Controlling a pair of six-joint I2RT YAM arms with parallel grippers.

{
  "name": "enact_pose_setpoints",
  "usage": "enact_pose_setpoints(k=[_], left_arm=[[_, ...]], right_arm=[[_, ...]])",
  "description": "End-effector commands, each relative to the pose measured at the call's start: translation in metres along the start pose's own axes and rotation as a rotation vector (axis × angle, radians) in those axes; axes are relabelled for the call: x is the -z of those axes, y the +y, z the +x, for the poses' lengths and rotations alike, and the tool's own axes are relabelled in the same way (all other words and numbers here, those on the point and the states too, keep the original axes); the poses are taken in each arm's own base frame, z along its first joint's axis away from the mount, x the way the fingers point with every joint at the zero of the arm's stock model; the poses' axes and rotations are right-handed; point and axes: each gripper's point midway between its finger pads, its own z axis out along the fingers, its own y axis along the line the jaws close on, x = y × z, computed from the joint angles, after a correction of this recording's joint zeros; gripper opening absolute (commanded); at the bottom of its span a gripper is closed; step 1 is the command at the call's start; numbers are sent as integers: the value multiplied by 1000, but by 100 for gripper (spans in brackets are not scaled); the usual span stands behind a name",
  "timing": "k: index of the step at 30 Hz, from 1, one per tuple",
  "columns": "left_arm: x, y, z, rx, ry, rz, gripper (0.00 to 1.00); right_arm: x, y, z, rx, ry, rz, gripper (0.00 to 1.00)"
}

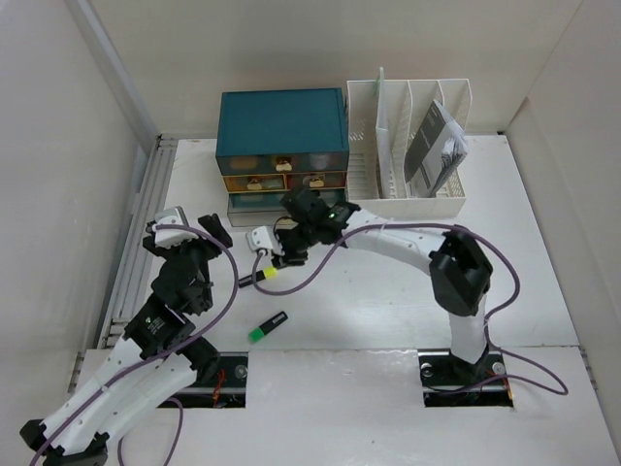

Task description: Organize the desk

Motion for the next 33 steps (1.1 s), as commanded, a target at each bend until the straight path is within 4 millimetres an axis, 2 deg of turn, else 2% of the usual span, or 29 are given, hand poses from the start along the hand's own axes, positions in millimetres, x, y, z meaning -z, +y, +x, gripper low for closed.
enact_pose_setpoints(k=[1, 3, 5, 6, 9, 11, 13, 18, 19, 22, 25, 33], left_arm=[[2, -5, -9, 77, -27, 25, 77], [2, -5, -7, 59, -20, 32, 77], [4, -4, -11, 66, -25, 35, 77], [5, 0, -18, 96, -39, 17, 77], [7, 29, -20, 142, -68, -142, 77], [10, 46, -25, 162, -97, -232, 77], [12, 53, -25, 191, -117, -272, 77], [14, 57, -30, 228, -135, -278, 77], [14, 54, -30, 228, -132, -264, 77], [14, 53, -28, 230, -129, -246, 77], [16, 53, -32, 243, -138, -231, 77], [17, 48, -34, 233, -141, -173, 79]], right_arm=[[-32, 13, -8, 25, -20, -52, 44], [-44, 8, -6, -2, -14, -30, 44], [-49, 1, -2, -17, -2, -1, 44], [-48, -7, -8, -13, -14, 25, 44], [-59, -12, 4, -48, 13, 46, 45], [-62, -18, 3, -58, 16, 60, 45], [-67, -20, 8, -83, 26, 74, 45], [-83, -24, 19, -111, 43, 71, 45], [-84, -20, 14, -108, 38, 54, 45], [-92, -13, 20, -130, 43, 24, 46], [-98, 2, 20, -133, 38, -34, 47], [-113, 15, 28, -133, 63, -80, 47]])
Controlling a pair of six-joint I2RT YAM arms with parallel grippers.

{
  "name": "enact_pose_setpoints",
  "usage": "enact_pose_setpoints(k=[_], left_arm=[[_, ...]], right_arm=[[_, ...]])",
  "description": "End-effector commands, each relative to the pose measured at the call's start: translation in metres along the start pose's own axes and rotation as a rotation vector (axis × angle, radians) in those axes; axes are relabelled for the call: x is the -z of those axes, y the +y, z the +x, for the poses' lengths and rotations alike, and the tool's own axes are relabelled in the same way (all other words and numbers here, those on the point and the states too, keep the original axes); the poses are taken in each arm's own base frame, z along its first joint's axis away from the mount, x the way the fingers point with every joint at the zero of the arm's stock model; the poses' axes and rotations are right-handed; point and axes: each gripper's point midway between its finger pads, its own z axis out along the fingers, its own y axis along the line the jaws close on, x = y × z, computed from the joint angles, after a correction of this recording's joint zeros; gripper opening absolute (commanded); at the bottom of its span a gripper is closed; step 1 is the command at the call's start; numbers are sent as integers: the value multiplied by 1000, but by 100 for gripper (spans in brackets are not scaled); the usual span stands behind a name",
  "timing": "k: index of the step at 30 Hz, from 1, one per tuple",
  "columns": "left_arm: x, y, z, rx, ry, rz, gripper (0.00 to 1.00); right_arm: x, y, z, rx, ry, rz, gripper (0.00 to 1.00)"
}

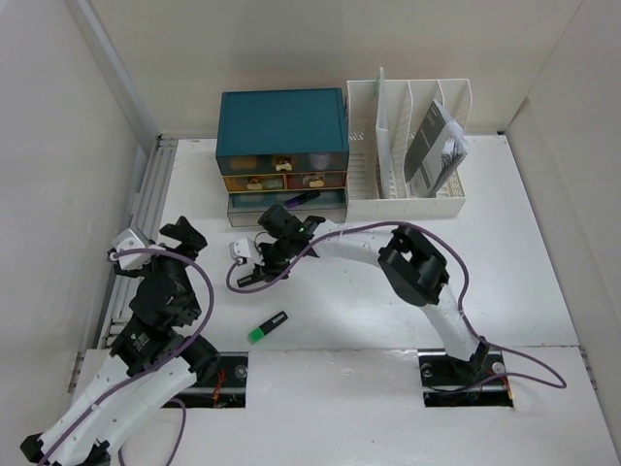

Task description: Organize the desk

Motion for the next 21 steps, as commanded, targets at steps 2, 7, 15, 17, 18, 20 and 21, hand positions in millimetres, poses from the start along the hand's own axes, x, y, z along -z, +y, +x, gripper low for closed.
enact_pose_setpoints(k=[2, 7, 15, 17, 18, 20, 21], left_arm=[[1, -4, -3, 16, -9, 30, 79], [2, -5, -4, 24, -10, 40, 79], [2, -7, -1, 15, -5, 58, 81], [2, -7, -1, 6, -5, 58, 81], [2, -6, -3, 14, -9, 59, 81], [3, -8, -2, 14, -6, 68, 81], [3, -8, -2, 14, -6, 68, 81]], right_arm=[[-9, 0, -12, 20, -16, -6, 47], [-18, 1, -2, 17, 23, 2, 35], [12, -25, -15, 37, 54, 155, 10], [40, -48, -28, 58, 75, 293, 9], [51, -61, -39, 73, 59, 359, 9], [79, -77, -42, 76, 91, 492, 9], [92, -86, -43, 72, 92, 545, 9]])
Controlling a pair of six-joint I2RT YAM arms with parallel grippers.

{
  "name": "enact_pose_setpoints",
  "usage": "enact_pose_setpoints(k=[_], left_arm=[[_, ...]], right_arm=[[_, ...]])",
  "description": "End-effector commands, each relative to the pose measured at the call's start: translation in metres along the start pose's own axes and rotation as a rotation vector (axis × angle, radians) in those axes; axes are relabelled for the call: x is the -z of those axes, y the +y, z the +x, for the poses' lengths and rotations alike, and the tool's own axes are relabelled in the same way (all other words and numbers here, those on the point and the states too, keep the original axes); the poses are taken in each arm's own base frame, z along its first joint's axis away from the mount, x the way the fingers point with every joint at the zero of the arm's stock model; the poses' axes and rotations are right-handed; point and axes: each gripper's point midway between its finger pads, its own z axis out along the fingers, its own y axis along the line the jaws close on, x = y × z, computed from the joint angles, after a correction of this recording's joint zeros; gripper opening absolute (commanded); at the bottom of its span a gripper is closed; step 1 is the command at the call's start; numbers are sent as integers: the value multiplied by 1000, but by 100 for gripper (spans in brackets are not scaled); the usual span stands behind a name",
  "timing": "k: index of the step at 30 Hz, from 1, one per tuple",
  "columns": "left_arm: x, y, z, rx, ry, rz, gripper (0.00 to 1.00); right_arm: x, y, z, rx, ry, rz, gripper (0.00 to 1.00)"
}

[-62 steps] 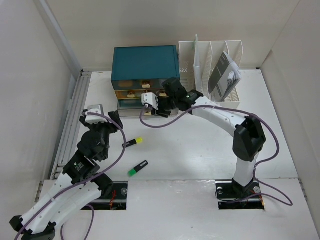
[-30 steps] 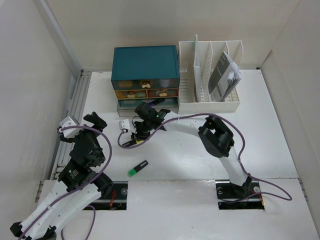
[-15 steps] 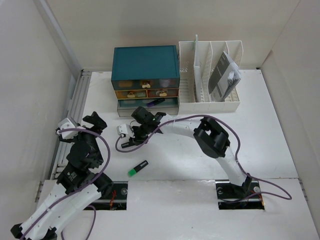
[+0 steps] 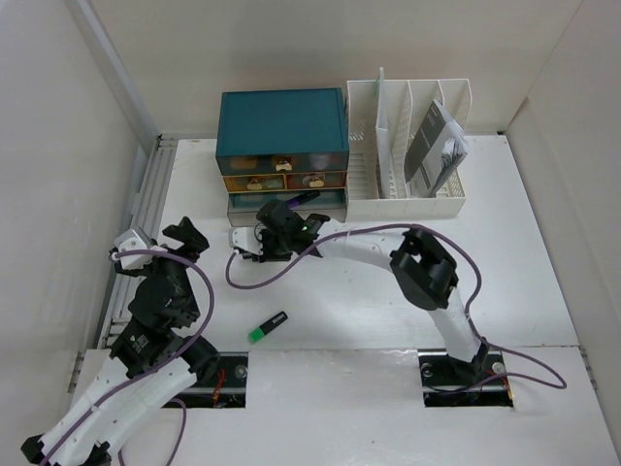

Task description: Organize the desk

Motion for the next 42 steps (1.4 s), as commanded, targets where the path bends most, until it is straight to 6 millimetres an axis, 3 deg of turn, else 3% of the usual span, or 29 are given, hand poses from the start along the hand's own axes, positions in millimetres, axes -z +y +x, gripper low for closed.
enact_pose_setpoints(k=[1, 2, 6, 9, 12, 15, 20, 23, 29, 33, 35, 36, 37, 38, 39, 42], left_arm=[[1, -3, -7, 35, -19, 19, 81], [1, -5, -6, 35, -17, 27, 81], [1, -6, -6, 25, -14, 38, 81], [1, -6, -6, 25, -14, 38, 81], [1, -8, -5, 25, -12, 47, 81], [1, -7, -5, 16, -12, 47, 81], [1, -7, -5, 16, -12, 47, 81], [1, -7, -5, 16, -12, 47, 81], [1, -7, -5, 16, -12, 47, 81], [1, -7, -5, 16, -12, 47, 81], [1, -9, -5, 16, -10, 55, 81], [1, -9, -5, 16, -10, 56, 81], [1, -8, -5, 7, -10, 56, 81], [1, -8, -5, 7, -10, 56, 81], [2, -10, -4, 6, -7, 66, 81], [2, -10, -2, -4, -5, 78, 81]], right_arm=[[66, -76, -32, -7, -44, 347, 9], [79, -84, -38, -9, -53, 391, 9], [106, -118, -13, -58, -6, 491, 9], [116, -133, -6, -85, 18, 553, 9], [124, -155, 14, -120, 65, 616, 10], [129, -165, 29, -142, 106, 634, 10], [118, -170, 45, -155, 152, 646, 19], [116, -170, 50, -160, 164, 626, 37], [124, -165, 38, -150, 110, 597, 45], [144, -159, 14, -141, 5, 568, 45], [135, -134, -8, -93, -104, 411, 45], [130, -113, -3, -41, -107, 290, 45], [127, -92, -11, 14, -154, 173, 43], [122, -51, -30, 73, -285, -35, 43], [121, -17, -22, 82, -293, -180, 43], [108, 33, -28, 136, -420, -411, 43]])
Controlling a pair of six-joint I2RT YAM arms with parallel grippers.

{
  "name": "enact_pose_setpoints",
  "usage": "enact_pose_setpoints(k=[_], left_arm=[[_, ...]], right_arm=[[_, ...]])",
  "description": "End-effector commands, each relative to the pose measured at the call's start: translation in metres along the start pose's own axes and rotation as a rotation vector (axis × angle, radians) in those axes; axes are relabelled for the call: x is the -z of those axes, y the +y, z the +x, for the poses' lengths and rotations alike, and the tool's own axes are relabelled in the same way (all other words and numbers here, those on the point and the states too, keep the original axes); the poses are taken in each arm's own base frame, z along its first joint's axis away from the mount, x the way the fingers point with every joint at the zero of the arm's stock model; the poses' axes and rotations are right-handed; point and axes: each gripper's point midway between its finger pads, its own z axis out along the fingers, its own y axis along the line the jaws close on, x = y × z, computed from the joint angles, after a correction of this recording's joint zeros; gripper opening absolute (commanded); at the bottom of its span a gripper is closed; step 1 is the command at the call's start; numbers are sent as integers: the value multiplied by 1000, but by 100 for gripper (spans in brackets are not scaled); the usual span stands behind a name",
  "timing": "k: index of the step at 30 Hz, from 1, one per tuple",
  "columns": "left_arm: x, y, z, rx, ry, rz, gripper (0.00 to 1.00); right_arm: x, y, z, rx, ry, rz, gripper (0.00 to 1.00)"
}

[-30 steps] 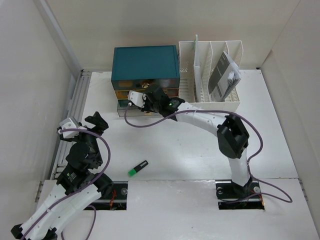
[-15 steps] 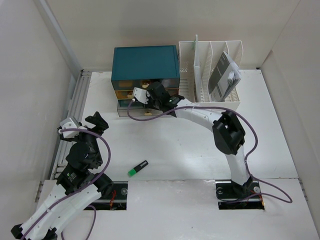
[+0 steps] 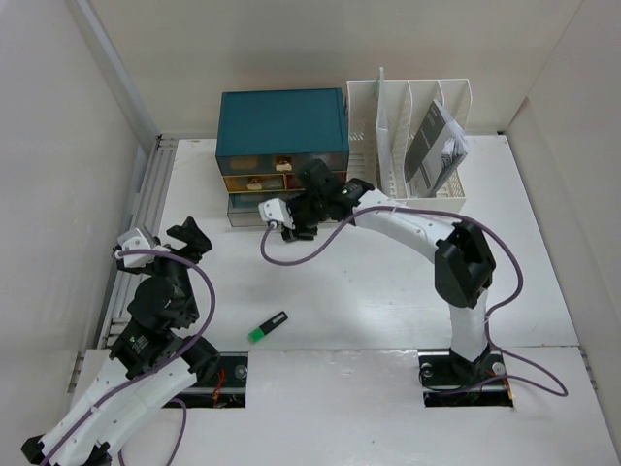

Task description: Organize the desk

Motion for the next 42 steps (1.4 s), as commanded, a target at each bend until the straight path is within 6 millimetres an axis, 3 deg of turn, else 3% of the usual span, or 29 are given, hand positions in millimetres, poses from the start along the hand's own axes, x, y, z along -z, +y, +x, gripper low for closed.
enact_pose_setpoints(k=[1, 7, 11, 13, 25, 34, 42], left_arm=[[1, -4, -3, 17, -15, 28, 81], [1, -3, -7, 24, -24, 30, 81], [1, -5, -8, 32, -27, 40, 81], [2, -7, -8, 32, -25, 49, 81], [3, -8, -7, 40, -25, 68, 81], [6, -20, -7, 30, -32, 158, 81], [11, -17, -17, 66, -66, 184, 79]], right_arm=[[-9, 99, -25, 29, -239, -434, 43], [-47, 156, -35, 85, -209, -555, 43], [-72, 163, -40, 78, -155, -462, 43], [-73, 158, -41, 48, -121, -422, 43], [-105, 195, -31, 10, -13, -439, 45], [-97, 205, -46, 15, -30, -480, 45], [-88, 204, -64, 26, -62, -491, 45]])
